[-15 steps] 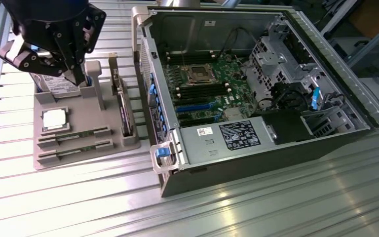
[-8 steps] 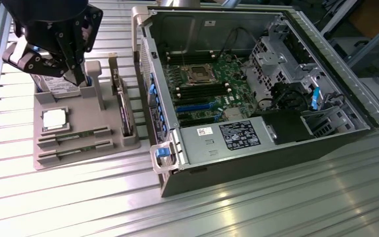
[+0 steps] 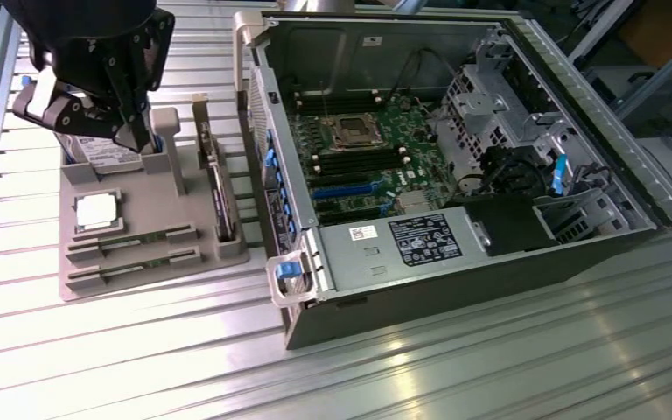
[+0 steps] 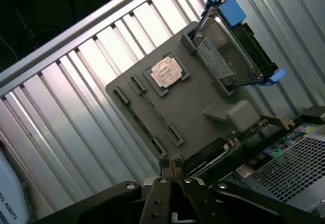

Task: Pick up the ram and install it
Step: 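Pick up the ram and move it above insertion slot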

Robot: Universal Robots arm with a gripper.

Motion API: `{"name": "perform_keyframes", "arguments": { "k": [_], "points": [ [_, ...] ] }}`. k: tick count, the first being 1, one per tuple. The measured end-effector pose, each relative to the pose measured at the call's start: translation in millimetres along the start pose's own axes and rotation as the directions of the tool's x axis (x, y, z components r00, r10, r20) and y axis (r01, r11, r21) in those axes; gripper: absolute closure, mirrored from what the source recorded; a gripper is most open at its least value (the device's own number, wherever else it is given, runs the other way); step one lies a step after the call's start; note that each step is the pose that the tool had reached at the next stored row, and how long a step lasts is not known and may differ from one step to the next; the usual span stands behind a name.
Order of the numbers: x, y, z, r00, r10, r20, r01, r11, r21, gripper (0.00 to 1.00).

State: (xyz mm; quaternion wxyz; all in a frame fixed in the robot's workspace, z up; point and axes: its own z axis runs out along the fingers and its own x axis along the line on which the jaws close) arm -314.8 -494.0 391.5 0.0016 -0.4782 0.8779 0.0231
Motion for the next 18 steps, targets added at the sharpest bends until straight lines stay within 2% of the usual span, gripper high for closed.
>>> {"name": "perform_keyframes", "arguments": {
  "k": [4, 7, 9, 12, 18],
  "points": [
    [0.0, 0.0, 0.0, 0.9979, -0.065, -0.0025, 0.065, 0.9979, -0.0017, 0.89],
    [0.0, 0.0, 0.1, 0.9920, -0.126, -0.0047, 0.126, 0.9920, -0.0035, 0.89],
    [0.0, 0.0, 0.1, 0.9895, -0.145, -0.0055, 0.145, 0.9895, -0.0040, 0.89],
    [0.0, 0.0, 0.2, 0.9803, -0.198, -0.0072, 0.198, 0.9803, -0.0057, 0.89],
    [0.0, 0.0, 0.2, 0.9662, -0.258, -0.0092, 0.258, 0.9662, -0.0077, 0.89]
  ]
}}
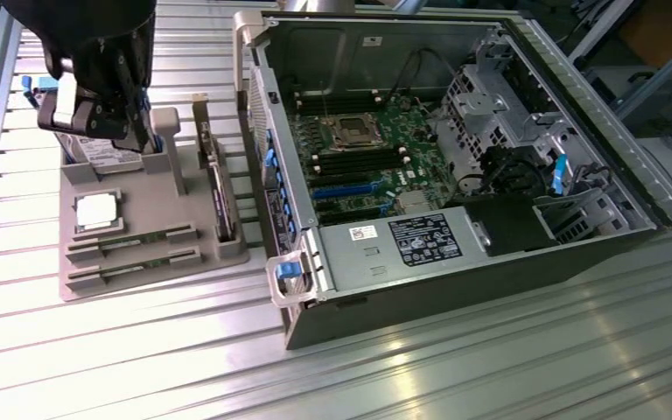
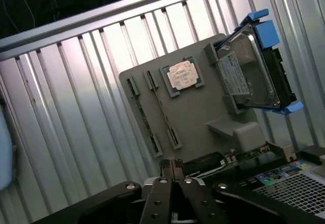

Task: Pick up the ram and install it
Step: 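Pick up the ram and move it above insertion slot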

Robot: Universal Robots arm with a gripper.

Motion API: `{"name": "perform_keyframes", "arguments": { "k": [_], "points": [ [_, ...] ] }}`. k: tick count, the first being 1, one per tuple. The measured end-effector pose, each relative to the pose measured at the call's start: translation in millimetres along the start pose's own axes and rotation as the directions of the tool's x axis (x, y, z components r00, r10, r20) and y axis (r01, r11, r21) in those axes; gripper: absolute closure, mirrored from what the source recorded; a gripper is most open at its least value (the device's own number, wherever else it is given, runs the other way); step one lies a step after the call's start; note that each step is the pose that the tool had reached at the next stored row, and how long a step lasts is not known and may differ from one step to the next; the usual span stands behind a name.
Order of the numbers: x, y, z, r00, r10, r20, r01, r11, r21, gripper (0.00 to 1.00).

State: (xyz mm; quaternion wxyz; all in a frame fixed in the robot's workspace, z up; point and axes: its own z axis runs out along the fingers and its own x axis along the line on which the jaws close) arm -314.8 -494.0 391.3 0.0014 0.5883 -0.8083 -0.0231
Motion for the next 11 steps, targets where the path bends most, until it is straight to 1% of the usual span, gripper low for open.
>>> {"name": "perform_keyframes", "arguments": {
  "k": [2, 4, 11],
  "points": [
    [0.0, 0.0, 0.0, 0.9996, -0.029, -0.0012, 0.029, 0.9996, -0.0008, 0.89],
    [0.0, 0.0, 0.0, 0.9975, -0.071, -0.0028, 0.071, 0.9975, -0.0019, 0.89],
    [0.0, 0.0, 0.1, 0.9914, -0.130, -0.0049, 0.130, 0.9914, -0.0036, 0.89]
  ]
}}
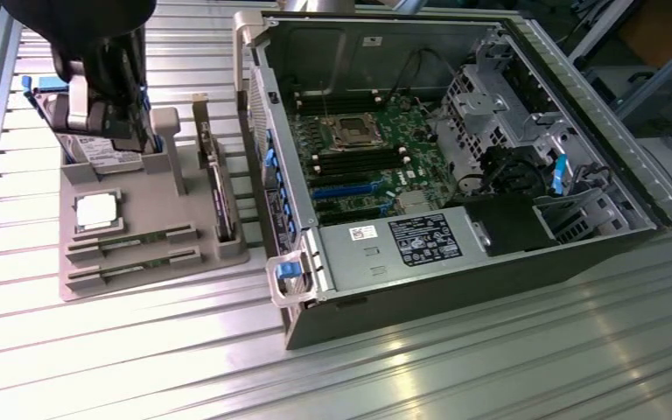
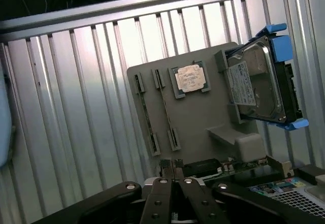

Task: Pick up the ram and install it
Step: 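Pick up the ram and move it above insertion slot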

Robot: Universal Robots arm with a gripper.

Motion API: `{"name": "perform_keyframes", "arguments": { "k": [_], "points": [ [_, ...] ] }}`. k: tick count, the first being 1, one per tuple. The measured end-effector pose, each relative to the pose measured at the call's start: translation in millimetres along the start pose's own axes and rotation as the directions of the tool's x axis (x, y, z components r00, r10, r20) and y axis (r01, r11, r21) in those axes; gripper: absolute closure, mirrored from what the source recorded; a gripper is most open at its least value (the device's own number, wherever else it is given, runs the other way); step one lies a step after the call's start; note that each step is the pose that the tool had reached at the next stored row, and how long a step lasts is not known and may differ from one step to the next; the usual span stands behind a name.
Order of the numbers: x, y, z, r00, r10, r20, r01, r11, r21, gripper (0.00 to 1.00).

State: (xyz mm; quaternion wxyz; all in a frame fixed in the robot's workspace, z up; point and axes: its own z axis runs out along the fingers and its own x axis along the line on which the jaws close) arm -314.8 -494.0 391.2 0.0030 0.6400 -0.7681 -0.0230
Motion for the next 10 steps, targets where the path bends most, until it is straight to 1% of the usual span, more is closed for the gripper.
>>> {"name": "perform_keyframes", "arguments": {
  "k": [2, 3, 4, 7, 10],
  "points": [
    [0.0, 0.0, 0.0, 0.9999, -0.016, -0.0006, 0.016, 0.9999, -0.0004, 0.89],
    [0.0, 0.0, 0.1, 0.9990, -0.044, -0.0016, 0.044, 0.9990, -0.0011, 0.89],
    [0.0, 0.0, 0.1, 0.9984, -0.056, -0.0021, 0.056, 0.9985, -0.0014, 0.89],
    [0.0, 0.0, 0.1, 0.9938, -0.111, -0.0042, 0.111, 0.9938, -0.0030, 0.89],
    [0.0, 0.0, 0.1, 0.9901, -0.140, -0.0053, 0.140, 0.9901, -0.0039, 0.89]
  ]
}}
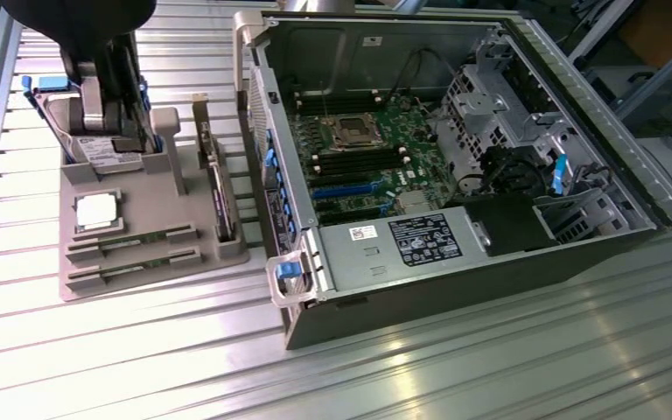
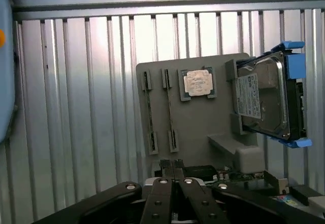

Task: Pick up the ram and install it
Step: 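Pick up the ram and move it above insertion slot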

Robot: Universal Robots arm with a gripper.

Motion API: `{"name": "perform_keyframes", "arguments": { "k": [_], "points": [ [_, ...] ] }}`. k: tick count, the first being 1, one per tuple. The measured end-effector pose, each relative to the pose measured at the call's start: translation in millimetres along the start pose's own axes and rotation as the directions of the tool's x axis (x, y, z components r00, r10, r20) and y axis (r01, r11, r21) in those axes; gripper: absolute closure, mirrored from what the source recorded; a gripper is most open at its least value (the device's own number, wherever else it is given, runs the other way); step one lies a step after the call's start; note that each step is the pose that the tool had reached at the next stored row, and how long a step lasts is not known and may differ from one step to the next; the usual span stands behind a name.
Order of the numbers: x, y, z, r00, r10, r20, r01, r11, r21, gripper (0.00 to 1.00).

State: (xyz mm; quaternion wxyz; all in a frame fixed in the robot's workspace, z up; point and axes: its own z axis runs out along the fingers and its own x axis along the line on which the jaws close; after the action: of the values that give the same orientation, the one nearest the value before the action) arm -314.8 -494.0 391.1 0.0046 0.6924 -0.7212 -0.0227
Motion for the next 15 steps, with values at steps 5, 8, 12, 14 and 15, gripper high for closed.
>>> {"name": "perform_keyframes", "arguments": {
  "k": [5, 8, 12, 14, 15],
  "points": [
    [0.0, 0.0, 0.1, 0.9957, -0.093, -0.0035, 0.093, 0.9957, -0.0025, 0.89],
    [0.0, 0.0, 0.1, 0.9886, -0.150, -0.0055, 0.150, 0.9886, -0.0042, 0.89],
    [0.0, 0.0, 0.2, 0.9756, -0.220, -0.0079, 0.220, 0.9756, -0.0064, 0.89],
    [0.0, 0.0, 0.2, 0.9718, -0.235, -0.0085, 0.235, 0.9719, -0.0070, 0.89],
    [0.0, 0.0, 0.3, 0.9652, -0.261, -0.0093, 0.261, 0.9653, -0.0079, 0.89]
  ]
}}
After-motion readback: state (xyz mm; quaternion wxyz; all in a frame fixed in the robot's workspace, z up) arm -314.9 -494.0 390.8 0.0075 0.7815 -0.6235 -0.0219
